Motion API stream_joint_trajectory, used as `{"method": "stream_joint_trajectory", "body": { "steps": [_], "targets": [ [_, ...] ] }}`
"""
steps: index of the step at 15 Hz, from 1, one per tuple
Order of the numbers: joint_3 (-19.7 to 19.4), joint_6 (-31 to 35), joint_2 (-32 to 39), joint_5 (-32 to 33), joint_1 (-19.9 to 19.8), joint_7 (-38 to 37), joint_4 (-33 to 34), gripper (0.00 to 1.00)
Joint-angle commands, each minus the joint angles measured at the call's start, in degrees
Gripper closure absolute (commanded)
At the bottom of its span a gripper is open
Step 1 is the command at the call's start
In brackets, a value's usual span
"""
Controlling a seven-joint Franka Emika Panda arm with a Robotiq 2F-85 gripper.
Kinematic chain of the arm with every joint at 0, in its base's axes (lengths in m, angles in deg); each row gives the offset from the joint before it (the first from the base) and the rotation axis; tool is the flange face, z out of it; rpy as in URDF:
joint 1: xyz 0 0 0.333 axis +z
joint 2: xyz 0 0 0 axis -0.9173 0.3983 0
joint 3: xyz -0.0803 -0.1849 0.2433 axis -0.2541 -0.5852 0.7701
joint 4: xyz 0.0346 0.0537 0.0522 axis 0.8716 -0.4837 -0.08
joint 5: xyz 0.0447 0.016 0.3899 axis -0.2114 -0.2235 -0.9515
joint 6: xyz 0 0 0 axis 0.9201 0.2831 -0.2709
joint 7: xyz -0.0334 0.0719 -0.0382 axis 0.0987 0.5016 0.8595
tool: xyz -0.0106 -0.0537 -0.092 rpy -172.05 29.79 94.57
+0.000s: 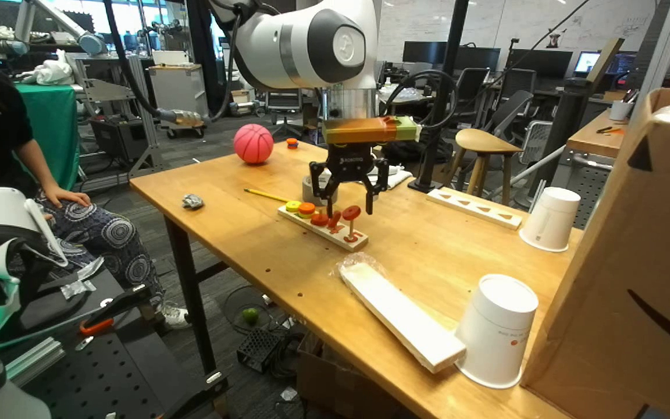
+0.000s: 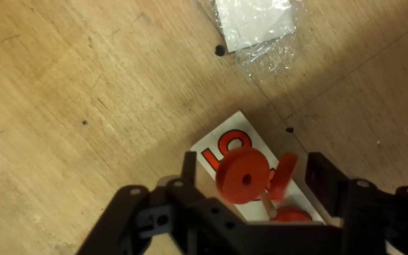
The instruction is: Move the right and middle blocks blocks to the first right position, respectively
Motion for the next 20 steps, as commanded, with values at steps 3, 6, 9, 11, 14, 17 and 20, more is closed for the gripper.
{"method": "stream_joint_trajectory", "body": {
  "steps": [3,6,9,11,14,17,20],
  "targets": [
    [0.4,-0.1,0.0,0.4,-0.4,-0.1,0.1,0.00],
    [0.4,-0.1,0.1,0.3,-0.4,-0.1,-0.1,0.00],
    [0.6,-0.2,-0.5,0.1,-0.3,-0.2,-0.4,0.00],
    [0.6,0.4,-1.1,1.4,0.1,-0.7,0.0,0.00],
    [0.2,2.9,-2.1,5.0,0.7,-1.8,0.0,0.00],
    [0.1,4.6,-3.1,8.2,0.8,-3.1,-0.7,0.00],
    [0.3,4.8,-4.0,8.0,0.4,-3.3,-1.5,0.29]
  ]
}}
